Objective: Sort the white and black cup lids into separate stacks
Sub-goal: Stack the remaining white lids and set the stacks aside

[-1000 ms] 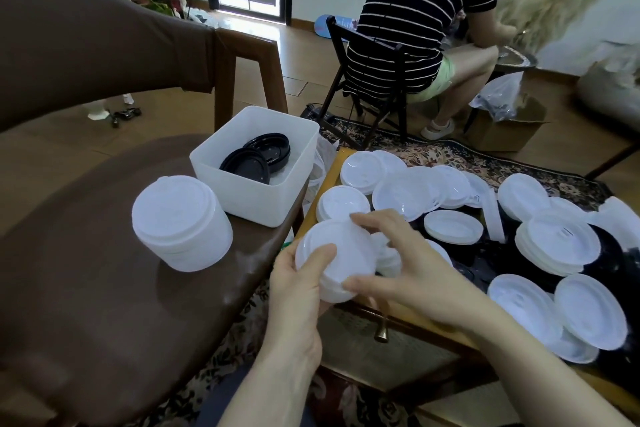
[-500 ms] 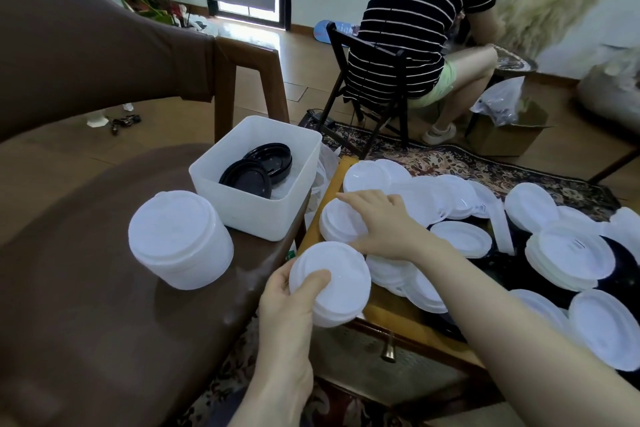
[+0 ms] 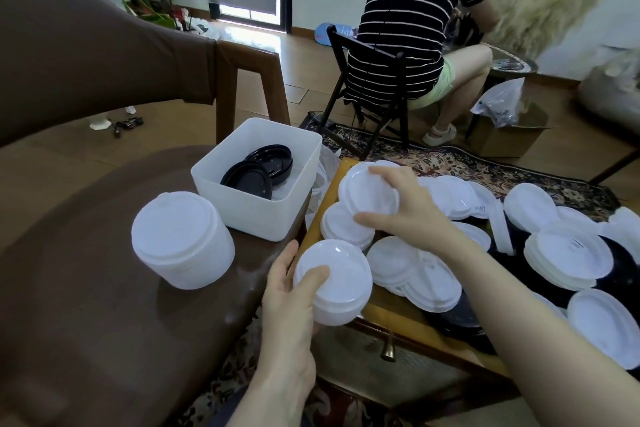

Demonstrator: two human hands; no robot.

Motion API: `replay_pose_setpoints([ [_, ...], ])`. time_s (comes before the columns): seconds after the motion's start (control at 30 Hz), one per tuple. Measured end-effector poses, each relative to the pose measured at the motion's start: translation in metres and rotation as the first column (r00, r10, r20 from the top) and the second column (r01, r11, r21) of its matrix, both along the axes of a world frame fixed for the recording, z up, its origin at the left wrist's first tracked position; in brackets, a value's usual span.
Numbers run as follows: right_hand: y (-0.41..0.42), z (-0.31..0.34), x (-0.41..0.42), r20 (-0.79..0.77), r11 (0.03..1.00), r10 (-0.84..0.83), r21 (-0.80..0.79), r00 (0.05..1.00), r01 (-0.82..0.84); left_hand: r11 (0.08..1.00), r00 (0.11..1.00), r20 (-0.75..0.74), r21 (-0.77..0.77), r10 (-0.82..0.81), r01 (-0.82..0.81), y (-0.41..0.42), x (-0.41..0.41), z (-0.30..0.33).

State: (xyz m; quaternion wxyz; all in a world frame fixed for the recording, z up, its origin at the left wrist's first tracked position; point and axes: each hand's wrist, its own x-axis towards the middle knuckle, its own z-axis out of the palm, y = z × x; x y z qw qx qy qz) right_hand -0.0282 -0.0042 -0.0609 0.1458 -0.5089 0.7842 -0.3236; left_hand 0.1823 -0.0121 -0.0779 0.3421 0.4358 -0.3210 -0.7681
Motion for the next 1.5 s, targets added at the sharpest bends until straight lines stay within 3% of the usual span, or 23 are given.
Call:
replay_pose_setpoints([
  [0.1,0.029,0.026,0.001,0.184,0.989,-0.031,-0.137,0.982,0.057,1.000,1.000,-0.016,-0.019,-0.020,0.020,0.001,-0.002,-0.001],
  [0.2,0.059,0.043,0.016,0.236,0.994,0.067,-0.104,0.970,-0.043,0.999,0.999,-0.035,-0.032,-0.039,0.038,0.004,-0.005,-0.001],
  [0.3,0.079,0.041,0.038,0.173,0.978,0.205,0.008,0.963,-0.210,0.998,0.996,-0.073,-0.038,-0.050,0.048,0.008,-0.008,0.003],
  [0.4,0.084,0.028,0.050,0.030,0.962,0.262,0.074,0.964,-0.264,0.998,0.992,-0.112,-0.024,-0.059,0.057,0.011,-0.010,0.006],
  [0.6,0.079,0.017,0.058,-0.123,0.957,0.290,0.028,0.949,-0.289,0.980,0.978,-0.100,-0.101,-0.184,0.174,0.015,-0.010,0.005],
  [0.7,0.076,0.015,0.061,-0.129,0.958,0.285,0.011,0.950,-0.286,0.978,0.985,-0.079,-0.150,-0.155,0.142,0.015,-0.010,0.006],
  [0.8,0.070,0.014,0.057,0.005,0.955,0.298,-0.015,0.955,-0.298,0.983,0.995,-0.052,-0.168,-0.087,0.077,0.013,-0.010,0.002],
  [0.9,0.050,0.009,0.040,0.202,0.984,0.159,-0.109,0.966,-0.139,0.984,0.999,-0.017,-0.173,-0.037,0.033,0.008,-0.009,0.000],
  [0.93,0.041,0.004,0.032,0.187,0.990,0.100,-0.116,0.977,-0.079,0.985,1.000,-0.008,-0.170,-0.021,0.019,0.007,-0.009,0.000],
  [1.0,0.022,-0.004,0.019,-0.005,0.997,0.043,-0.058,0.999,-0.043,0.986,1.000,0.000,-0.165,0.001,-0.001,0.004,-0.011,0.000],
  [1.07,0.004,-0.012,0.012,-0.203,0.989,0.108,0.117,0.973,-0.086,0.986,1.000,0.010,-0.165,0.002,-0.001,0.001,-0.013,0.000],
  [1.17,-0.018,-0.024,0.009,-0.349,0.927,0.231,0.362,0.908,-0.096,0.987,1.000,0.008,-0.160,0.014,-0.012,-0.002,-0.014,0.000],
  [1.5,-0.038,-0.028,0.001,-0.300,0.910,0.238,0.401,0.924,-0.104,0.992,0.999,0.001,-0.121,0.049,-0.048,-0.002,-0.015,0.003],
])
